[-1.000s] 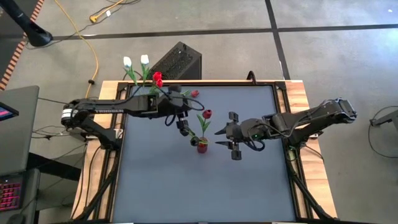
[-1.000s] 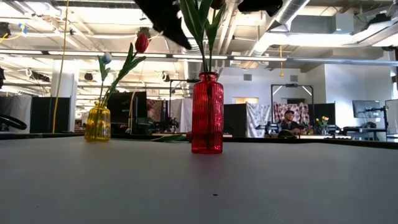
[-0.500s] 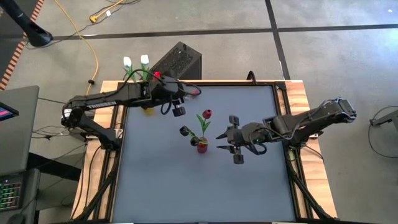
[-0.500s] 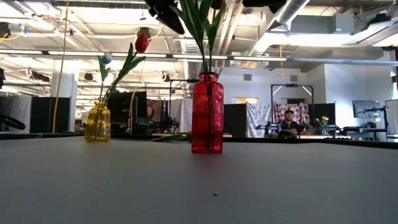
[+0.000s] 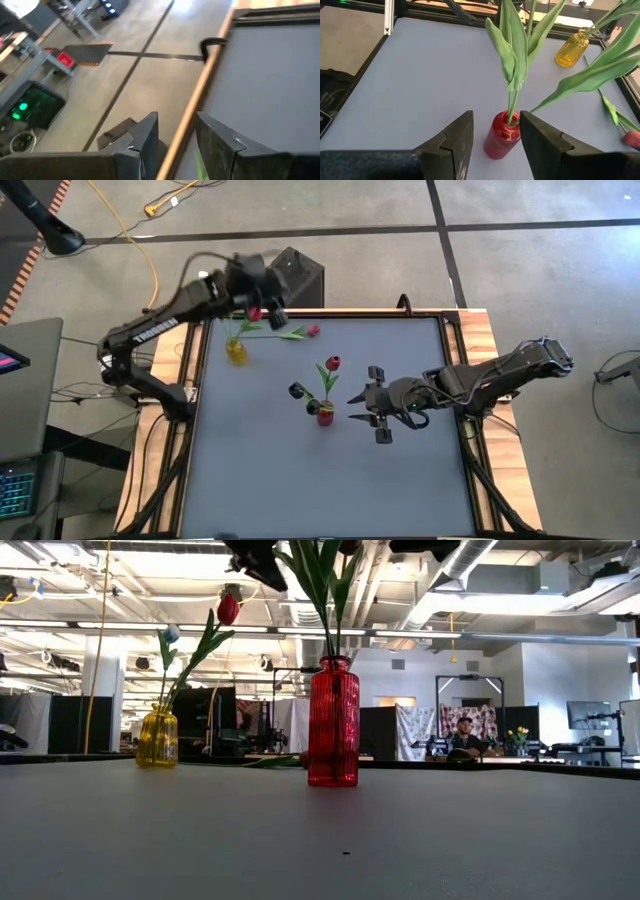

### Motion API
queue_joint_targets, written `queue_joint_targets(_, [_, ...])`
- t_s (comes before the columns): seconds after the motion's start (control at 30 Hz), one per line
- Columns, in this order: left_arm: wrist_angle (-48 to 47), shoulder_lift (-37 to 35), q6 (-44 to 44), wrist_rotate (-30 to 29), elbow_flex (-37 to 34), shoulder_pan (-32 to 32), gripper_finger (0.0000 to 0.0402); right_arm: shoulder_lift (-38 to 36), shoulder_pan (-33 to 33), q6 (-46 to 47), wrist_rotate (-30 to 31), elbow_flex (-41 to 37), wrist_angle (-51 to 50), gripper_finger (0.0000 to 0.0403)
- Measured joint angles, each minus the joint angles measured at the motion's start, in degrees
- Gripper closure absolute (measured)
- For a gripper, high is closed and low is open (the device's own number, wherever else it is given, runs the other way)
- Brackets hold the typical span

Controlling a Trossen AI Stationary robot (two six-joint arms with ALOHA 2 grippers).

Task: Sort flowers into vase by color
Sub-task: Put the dark red tulip into the red vase

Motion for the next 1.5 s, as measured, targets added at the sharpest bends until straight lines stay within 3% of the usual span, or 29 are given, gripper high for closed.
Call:
queue_joint_targets(0.4, [7.00, 0.82, 0.23, 10.17, 1.36, 25.03, 0.0283, 0.00, 0.00, 0.00, 0.00, 0.00, 0.00, 0.0216])
queue_joint_targets(0.7, [10.05, 7.44, -9.35, 23.55, 1.31, 44.69, 0.0283, 0.28, -0.05, 0.02, 0.00, 0.00, 0.02, 0.0216])
queue_joint_targets(0.83, [11.65, 11.58, -6.99, 17.76, 1.36, 45.92, 0.0283, 0.42, -0.29, 0.02, 0.00, -0.16, 0.26, 0.0216])
queue_joint_targets(1.2, [12.53, 22.04, -5.96, 11.84, 1.29, 46.99, 0.0283, 0.48, -0.50, 0.63, 0.00, -1.14, 0.47, 0.0216])
queue_joint_targets(1.5, [10.69, 26.65, -3.48, 5.28, 1.27, 46.81, 0.0283, 0.48, -0.50, 0.63, 0.00, -1.14, 0.44, 0.0216])
